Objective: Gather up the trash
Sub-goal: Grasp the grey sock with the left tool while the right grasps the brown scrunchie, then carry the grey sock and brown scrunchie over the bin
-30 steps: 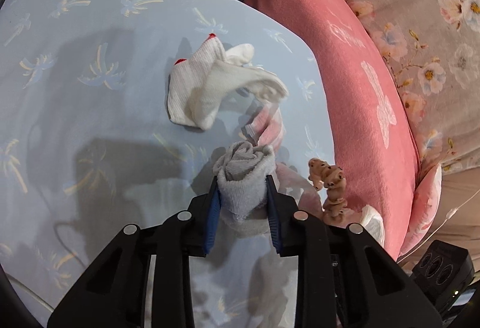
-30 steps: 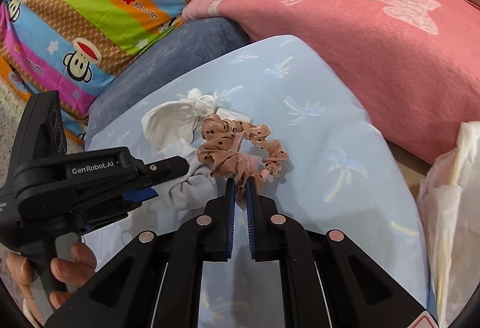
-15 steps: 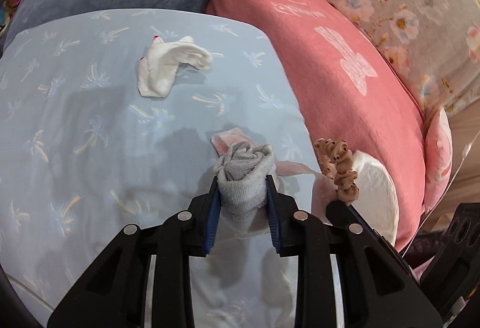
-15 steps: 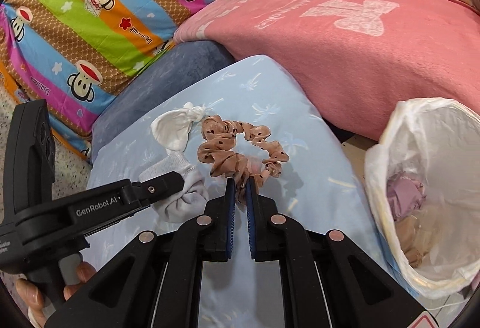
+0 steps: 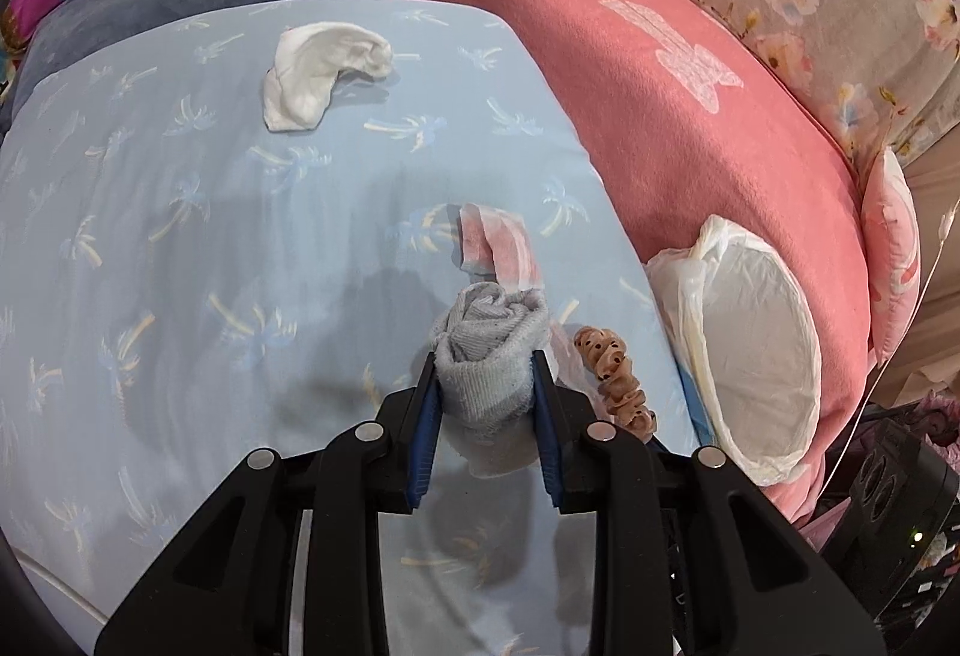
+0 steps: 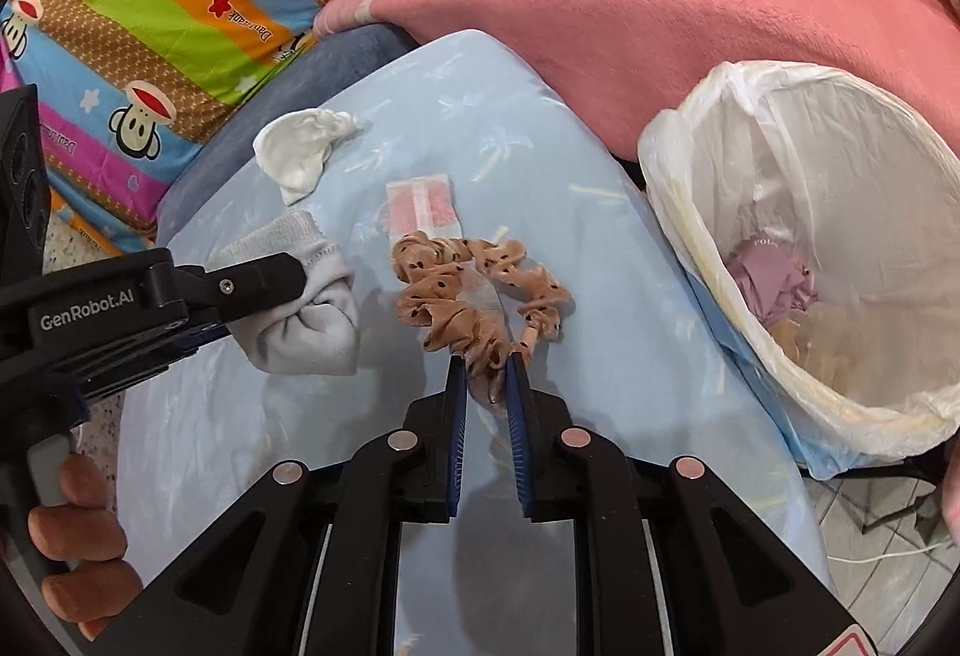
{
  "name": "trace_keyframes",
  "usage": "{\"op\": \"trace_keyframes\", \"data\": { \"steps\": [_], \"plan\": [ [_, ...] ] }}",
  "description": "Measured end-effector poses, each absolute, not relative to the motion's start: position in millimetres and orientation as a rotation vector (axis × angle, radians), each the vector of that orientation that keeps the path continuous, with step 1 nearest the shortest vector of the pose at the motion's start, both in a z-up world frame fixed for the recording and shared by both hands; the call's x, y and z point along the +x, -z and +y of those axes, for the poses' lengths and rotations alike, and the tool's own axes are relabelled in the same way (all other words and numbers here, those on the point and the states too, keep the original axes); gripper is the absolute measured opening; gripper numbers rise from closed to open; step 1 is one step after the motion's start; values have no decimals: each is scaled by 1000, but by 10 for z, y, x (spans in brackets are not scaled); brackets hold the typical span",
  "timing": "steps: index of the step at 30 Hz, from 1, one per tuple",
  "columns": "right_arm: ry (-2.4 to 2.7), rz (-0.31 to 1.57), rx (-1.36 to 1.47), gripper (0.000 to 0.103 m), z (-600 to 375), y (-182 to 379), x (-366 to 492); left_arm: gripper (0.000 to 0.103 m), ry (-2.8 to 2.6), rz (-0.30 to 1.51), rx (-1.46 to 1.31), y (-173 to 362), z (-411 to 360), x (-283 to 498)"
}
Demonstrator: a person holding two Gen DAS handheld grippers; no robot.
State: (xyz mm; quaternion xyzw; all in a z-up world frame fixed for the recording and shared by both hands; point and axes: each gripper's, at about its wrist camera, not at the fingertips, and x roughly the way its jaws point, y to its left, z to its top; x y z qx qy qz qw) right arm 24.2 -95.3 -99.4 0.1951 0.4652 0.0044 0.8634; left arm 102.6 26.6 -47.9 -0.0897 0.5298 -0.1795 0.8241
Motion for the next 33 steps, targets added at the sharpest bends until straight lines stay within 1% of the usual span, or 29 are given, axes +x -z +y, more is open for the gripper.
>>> {"op": "trace_keyframes", "data": {
  "steps": [5, 11, 18, 21, 32, 33],
  "plan": [
    [-13, 964, 407, 25, -932, 966, 253, 28, 374, 1127, -186, 485, 266, 946],
    [-18, 947, 387, 26, -882, 923, 309, 28, 373, 1127, -182, 491, 259, 935],
    [-3, 967, 383, 26, -913, 1017, 343, 28, 371, 1127, -177, 501, 222, 927],
    [16, 966, 395, 32, -944, 1041, 338, 28, 369, 1131, -177, 514, 219, 930],
    [69, 981, 418, 32, -1063, 1184, 454, 28, 371, 1142, -164, 543, 174, 926],
    [68, 984, 420, 30, -1062, 1204, 457, 28, 371, 1142, -163, 545, 172, 927]
  ]
}}
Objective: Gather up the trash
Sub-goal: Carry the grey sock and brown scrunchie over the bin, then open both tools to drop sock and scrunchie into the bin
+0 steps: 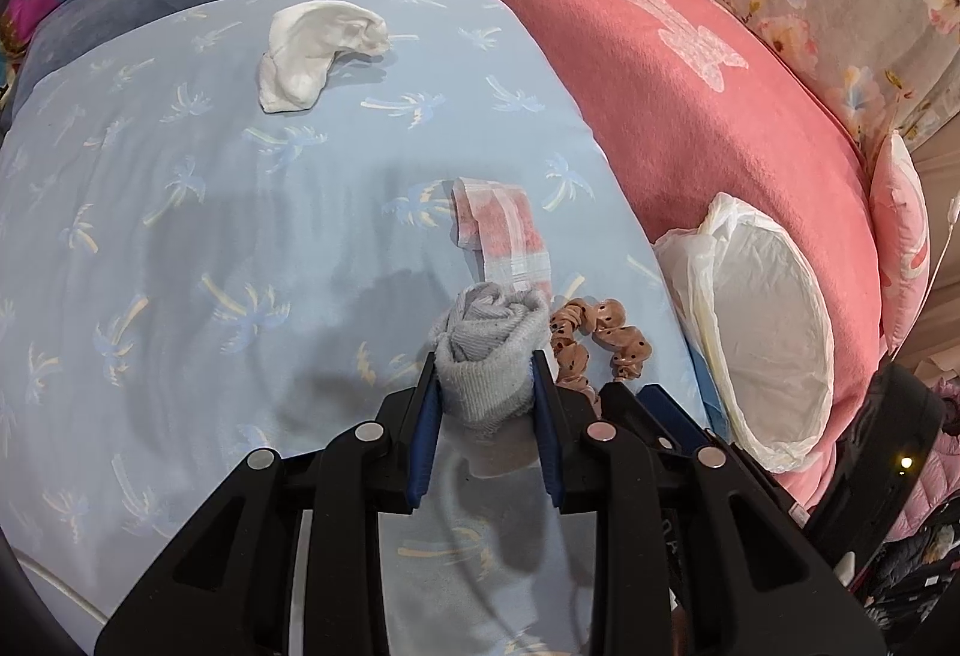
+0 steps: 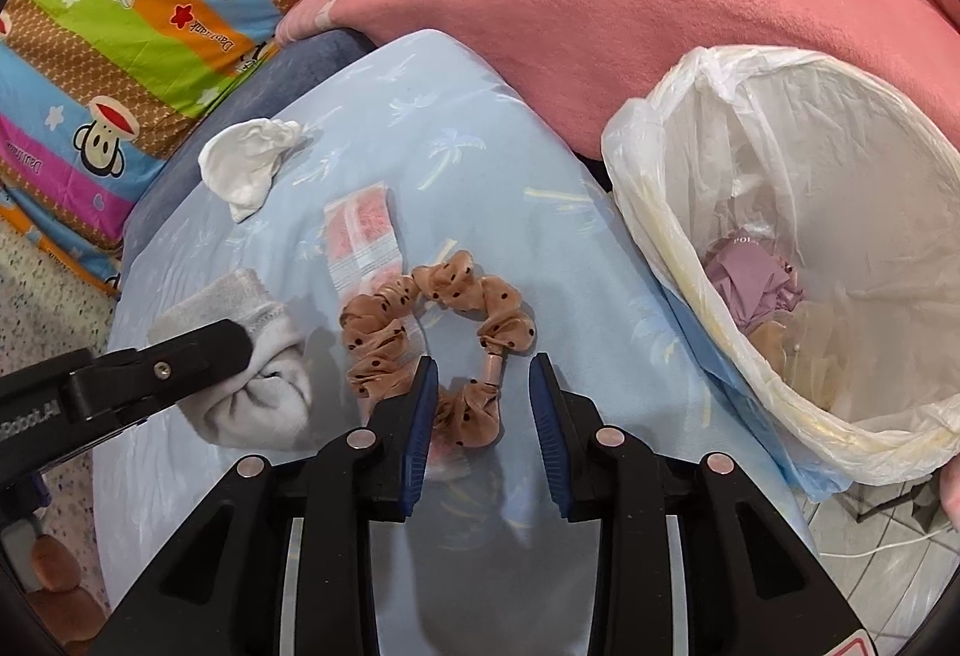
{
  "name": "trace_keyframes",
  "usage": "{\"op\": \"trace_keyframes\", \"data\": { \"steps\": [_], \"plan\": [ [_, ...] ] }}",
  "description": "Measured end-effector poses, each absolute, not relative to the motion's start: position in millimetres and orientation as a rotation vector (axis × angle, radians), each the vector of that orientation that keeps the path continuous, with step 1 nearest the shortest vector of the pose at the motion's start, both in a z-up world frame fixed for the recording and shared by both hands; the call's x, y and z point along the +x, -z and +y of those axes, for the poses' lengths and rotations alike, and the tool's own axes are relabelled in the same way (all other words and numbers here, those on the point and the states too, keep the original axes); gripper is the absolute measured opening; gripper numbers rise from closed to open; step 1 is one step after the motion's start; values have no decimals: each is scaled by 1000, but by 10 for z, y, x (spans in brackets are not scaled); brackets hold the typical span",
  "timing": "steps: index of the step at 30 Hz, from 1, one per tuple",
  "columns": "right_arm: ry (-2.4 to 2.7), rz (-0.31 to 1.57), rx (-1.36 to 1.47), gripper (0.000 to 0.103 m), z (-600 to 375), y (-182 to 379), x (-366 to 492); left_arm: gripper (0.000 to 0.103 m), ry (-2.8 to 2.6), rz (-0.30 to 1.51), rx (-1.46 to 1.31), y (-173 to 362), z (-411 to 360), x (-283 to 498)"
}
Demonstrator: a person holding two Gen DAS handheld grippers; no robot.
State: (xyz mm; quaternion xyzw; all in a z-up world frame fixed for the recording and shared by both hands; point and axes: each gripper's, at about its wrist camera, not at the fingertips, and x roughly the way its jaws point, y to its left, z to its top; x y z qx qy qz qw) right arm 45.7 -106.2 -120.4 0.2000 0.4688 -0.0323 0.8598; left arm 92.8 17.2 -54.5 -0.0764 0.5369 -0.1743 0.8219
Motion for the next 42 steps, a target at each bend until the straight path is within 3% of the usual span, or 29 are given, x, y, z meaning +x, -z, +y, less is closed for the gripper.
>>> {"op": "trace_keyframes", "data": {
  "steps": [7, 22, 42],
  "plan": [
    [66, 986, 392, 5, -1034, 1202, 454, 28, 374, 1138, -159, 523, 148, 927],
    [84, 829, 408, 3, -1307, 559, 280, 28, 434, 1076, -124, 221, -98, 901],
    [294, 652, 531, 3, -2534, 89, -174, 30, 690, 1053, -16, -67, -1302, 904]
  ]
}}
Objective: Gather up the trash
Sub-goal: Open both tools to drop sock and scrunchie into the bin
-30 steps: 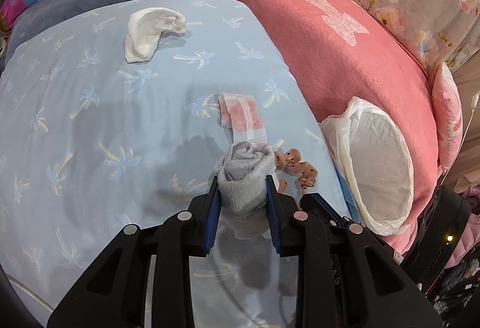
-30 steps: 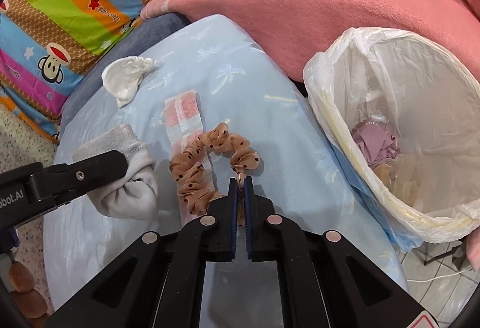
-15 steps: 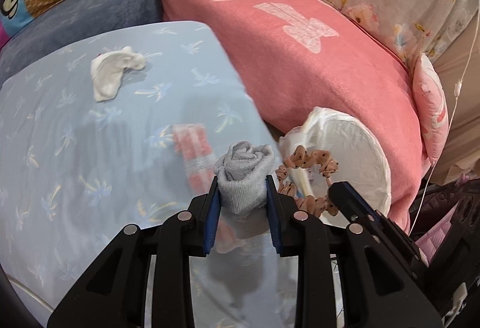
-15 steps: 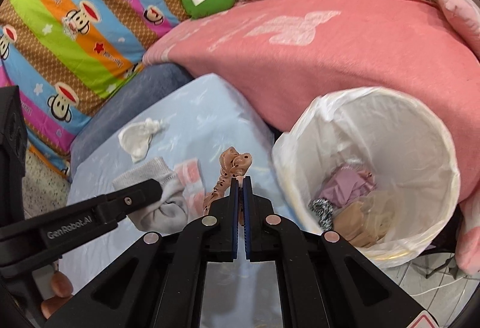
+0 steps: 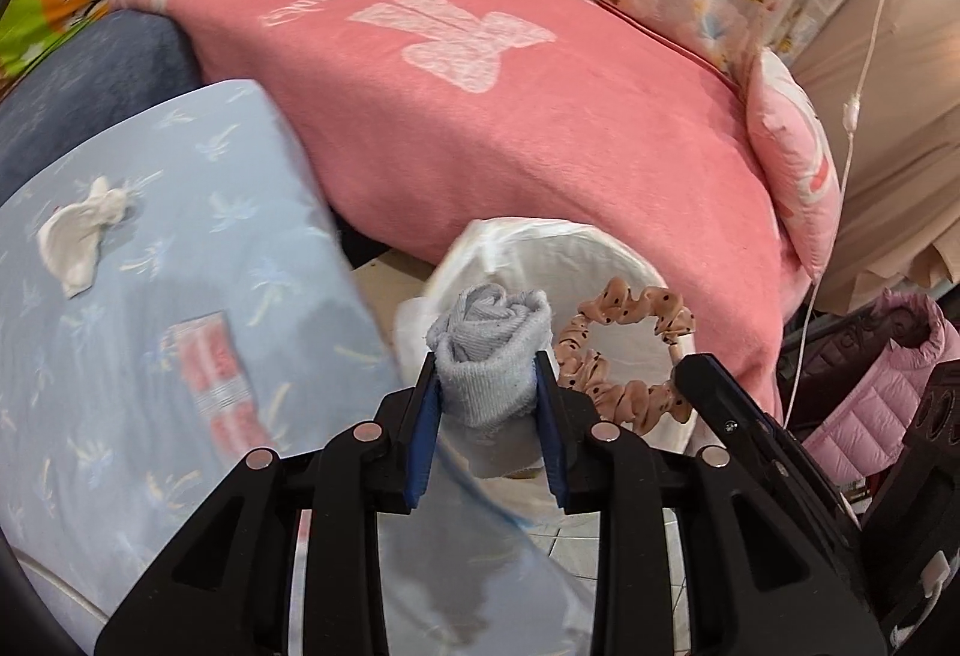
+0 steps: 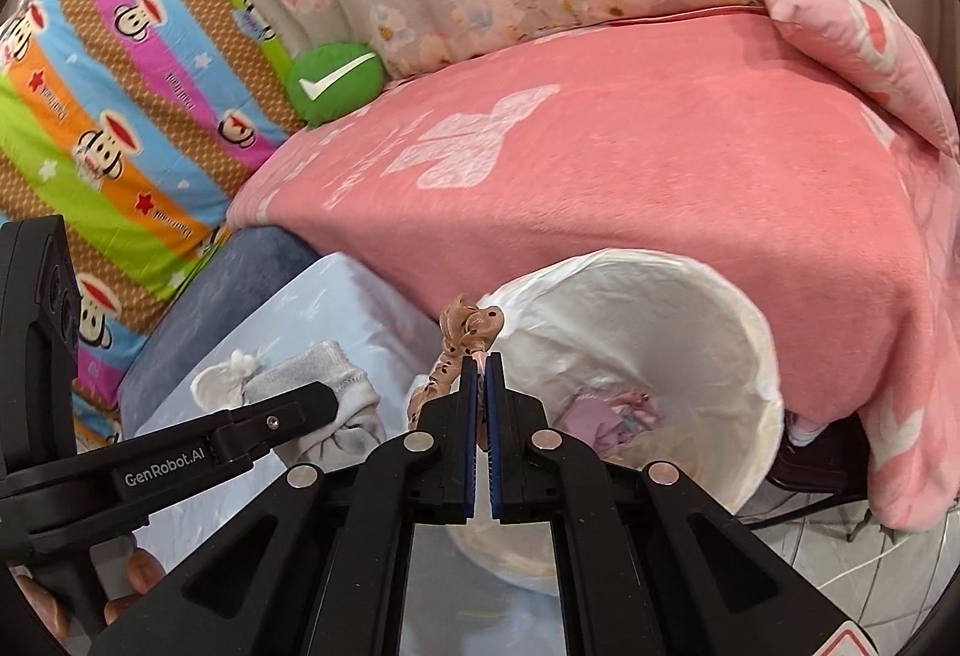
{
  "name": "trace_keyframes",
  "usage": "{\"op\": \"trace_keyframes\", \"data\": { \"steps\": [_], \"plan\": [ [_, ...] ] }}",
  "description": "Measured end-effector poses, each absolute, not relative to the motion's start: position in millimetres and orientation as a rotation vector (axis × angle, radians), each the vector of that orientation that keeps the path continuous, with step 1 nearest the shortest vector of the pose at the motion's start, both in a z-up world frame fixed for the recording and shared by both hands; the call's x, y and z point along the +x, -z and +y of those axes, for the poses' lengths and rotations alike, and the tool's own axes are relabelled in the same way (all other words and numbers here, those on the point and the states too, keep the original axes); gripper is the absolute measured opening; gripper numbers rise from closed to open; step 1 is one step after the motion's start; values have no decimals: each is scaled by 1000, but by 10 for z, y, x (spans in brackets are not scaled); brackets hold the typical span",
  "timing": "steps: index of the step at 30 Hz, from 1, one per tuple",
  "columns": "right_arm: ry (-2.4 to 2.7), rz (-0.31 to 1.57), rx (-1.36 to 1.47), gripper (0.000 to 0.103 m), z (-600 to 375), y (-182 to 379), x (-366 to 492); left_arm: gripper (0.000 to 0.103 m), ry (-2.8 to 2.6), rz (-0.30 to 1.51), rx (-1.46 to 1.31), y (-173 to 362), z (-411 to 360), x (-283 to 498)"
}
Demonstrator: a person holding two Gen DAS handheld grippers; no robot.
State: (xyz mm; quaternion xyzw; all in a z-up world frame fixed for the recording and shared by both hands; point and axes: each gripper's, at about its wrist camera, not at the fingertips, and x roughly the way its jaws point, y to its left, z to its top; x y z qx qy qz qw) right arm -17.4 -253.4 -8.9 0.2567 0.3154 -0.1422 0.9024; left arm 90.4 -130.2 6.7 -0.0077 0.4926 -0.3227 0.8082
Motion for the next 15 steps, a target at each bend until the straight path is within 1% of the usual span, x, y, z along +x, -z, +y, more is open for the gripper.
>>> {"op": "trace_keyframes", "data": {
  "steps": [1, 2, 3, 5, 7, 12, 14, 15],
  "plan": [
    [301, 650, 535, 3, -2569, 93, -188, 33, 708, 1054, -16, -73, -1360, 895],
    [310, 647, 540, 3, -2615, 99, -203, 39, 715, 1053, -15, -77, -1397, 890],
    [316, 645, 545, 3, -2651, 106, -218, 42, 721, 1045, -14, -85, -1441, 881],
    [324, 643, 551, 3, -2700, 120, -239, 52, 725, 1028, -7, -113, -1487, 866],
    [329, 641, 556, 3, -2731, 135, -247, 59, 719, 1019, -4, -133, -1516, 870],
    [331, 645, 549, 4, -2724, 168, -190, 59, 696, 994, 22, -140, -1512, 875],
    [338, 651, 538, 10, -2704, 178, -171, 59, 685, 988, 28, -129, -1483, 876],
    [340, 651, 534, 10, -2691, 177, -158, 59, 678, 986, 31, -122, -1471, 880]
  ]
}}
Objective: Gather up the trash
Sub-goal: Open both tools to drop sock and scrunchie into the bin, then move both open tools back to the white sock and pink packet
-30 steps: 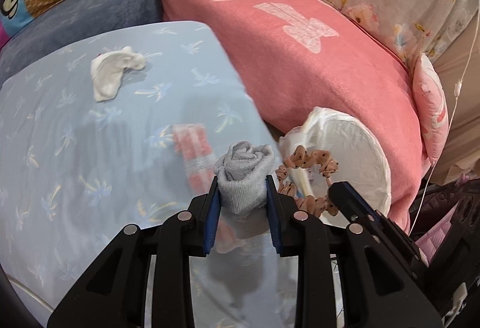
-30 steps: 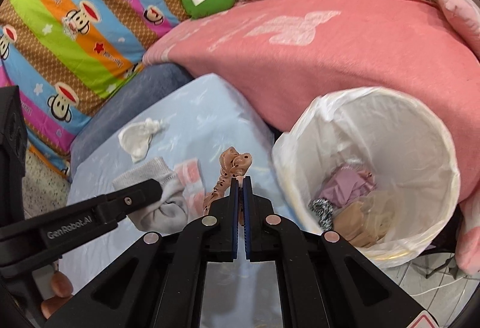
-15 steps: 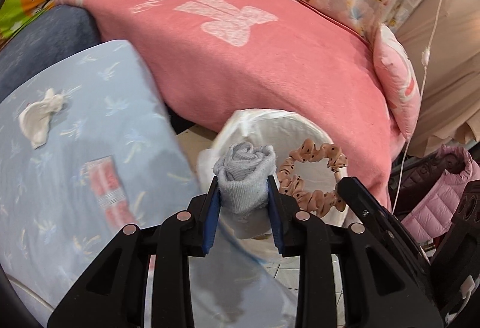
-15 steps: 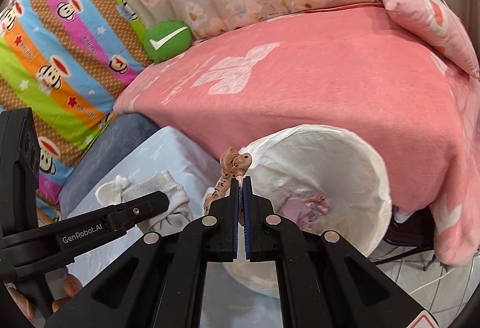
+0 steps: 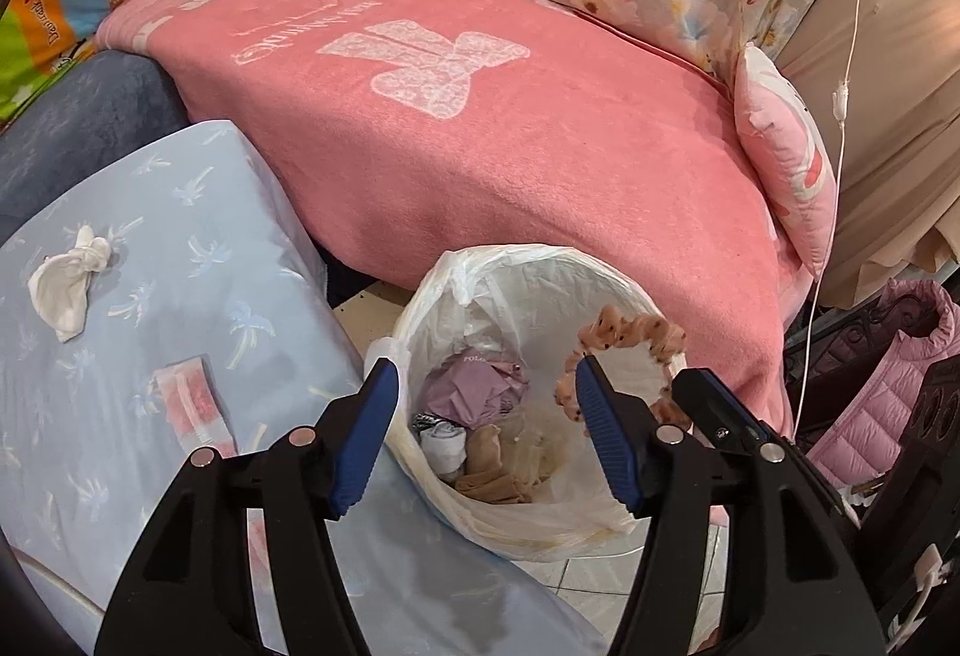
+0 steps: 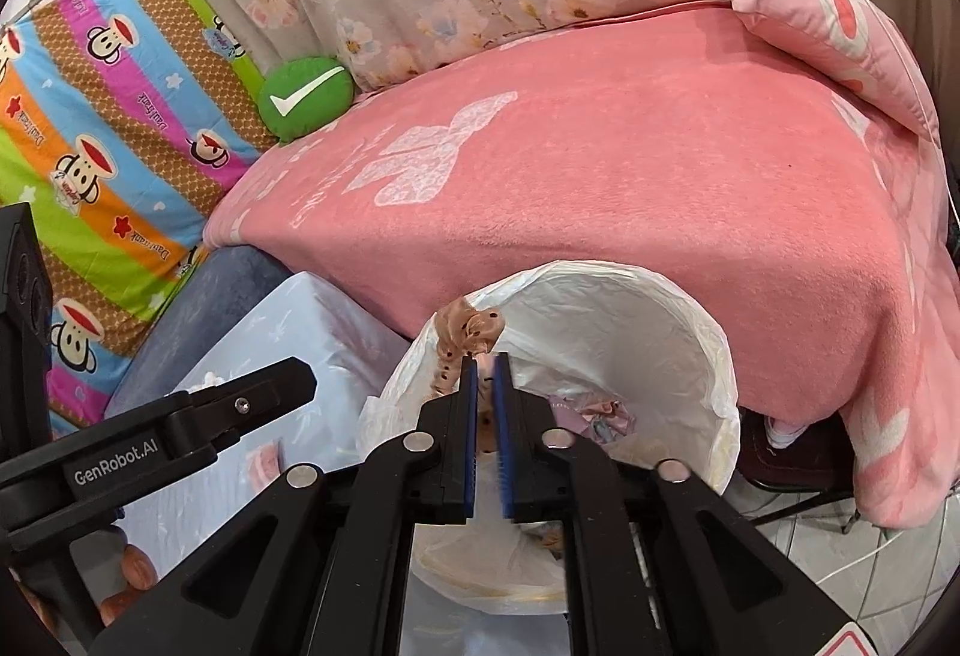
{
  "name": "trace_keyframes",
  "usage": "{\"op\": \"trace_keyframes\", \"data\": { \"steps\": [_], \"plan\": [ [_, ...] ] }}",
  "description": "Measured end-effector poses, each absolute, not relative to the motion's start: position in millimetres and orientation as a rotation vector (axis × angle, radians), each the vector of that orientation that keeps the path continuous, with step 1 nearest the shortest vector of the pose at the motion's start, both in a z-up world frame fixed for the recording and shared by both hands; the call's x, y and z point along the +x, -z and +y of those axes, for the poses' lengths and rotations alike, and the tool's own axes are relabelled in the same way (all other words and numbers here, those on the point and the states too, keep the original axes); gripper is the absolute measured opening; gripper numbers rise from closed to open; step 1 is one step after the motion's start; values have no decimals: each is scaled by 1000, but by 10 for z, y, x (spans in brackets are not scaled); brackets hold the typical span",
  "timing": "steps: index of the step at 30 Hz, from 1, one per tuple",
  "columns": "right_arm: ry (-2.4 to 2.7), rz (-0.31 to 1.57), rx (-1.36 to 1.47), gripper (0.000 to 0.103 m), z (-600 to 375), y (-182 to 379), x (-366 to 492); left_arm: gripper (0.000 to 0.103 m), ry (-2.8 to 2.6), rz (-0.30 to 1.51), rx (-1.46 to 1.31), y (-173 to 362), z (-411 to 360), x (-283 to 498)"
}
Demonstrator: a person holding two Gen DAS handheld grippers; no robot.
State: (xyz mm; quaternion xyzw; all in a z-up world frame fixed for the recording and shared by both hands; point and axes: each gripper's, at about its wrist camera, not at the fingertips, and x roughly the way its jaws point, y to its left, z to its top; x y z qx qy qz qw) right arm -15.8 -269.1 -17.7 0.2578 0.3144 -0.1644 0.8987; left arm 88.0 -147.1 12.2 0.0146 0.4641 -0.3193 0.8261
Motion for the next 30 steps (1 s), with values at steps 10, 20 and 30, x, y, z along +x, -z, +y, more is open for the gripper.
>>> {"op": "trace_keyframes", "data": {
  "steps": [10, 20, 30],
  "plan": [
    [286, 676, 502, 13, -2458, 177, -91, 59, 606, 978, 34, -62, -1263, 908],
    [222, 710, 440, 27, -2077, 190, -1, 59, 547, 977, 12, -18, -985, 933],
    [161, 756, 396, 27, -1726, 245, 125, 59, 464, 996, -28, 111, -569, 995]
  ]
}}
